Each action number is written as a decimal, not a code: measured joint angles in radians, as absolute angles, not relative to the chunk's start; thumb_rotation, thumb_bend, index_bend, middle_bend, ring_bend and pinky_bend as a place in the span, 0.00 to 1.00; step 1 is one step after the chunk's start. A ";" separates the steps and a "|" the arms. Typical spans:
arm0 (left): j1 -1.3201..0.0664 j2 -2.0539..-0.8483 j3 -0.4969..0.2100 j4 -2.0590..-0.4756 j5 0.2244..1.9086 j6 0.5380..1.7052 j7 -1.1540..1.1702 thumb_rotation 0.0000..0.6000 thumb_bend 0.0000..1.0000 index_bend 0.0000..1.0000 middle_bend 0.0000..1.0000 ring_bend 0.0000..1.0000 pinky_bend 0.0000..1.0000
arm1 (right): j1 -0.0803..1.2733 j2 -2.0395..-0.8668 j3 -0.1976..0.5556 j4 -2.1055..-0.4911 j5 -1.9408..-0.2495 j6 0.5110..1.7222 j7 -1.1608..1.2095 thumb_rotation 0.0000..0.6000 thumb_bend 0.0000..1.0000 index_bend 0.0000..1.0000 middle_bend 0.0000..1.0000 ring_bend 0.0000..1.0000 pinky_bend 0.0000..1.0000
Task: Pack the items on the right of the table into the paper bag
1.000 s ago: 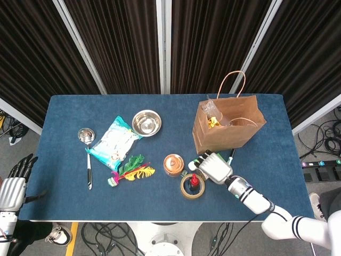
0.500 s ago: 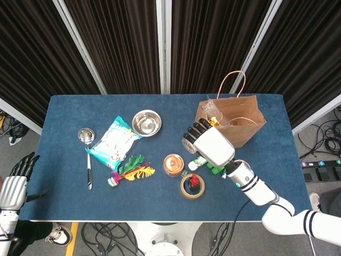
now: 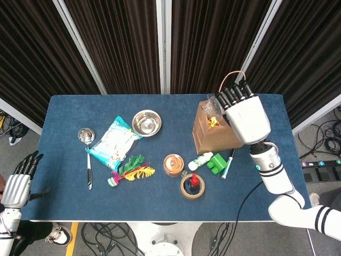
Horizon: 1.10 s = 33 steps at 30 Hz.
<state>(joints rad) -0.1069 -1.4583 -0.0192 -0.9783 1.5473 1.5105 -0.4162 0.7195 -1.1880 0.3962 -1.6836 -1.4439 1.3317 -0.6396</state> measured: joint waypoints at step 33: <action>-0.104 -1.457 -0.015 -0.983 1.541 1.505 -0.409 1.00 0.17 0.09 0.12 0.02 0.15 | 0.693 -1.177 0.350 -1.628 -1.135 1.217 -0.644 1.00 0.00 0.30 0.33 0.20 0.15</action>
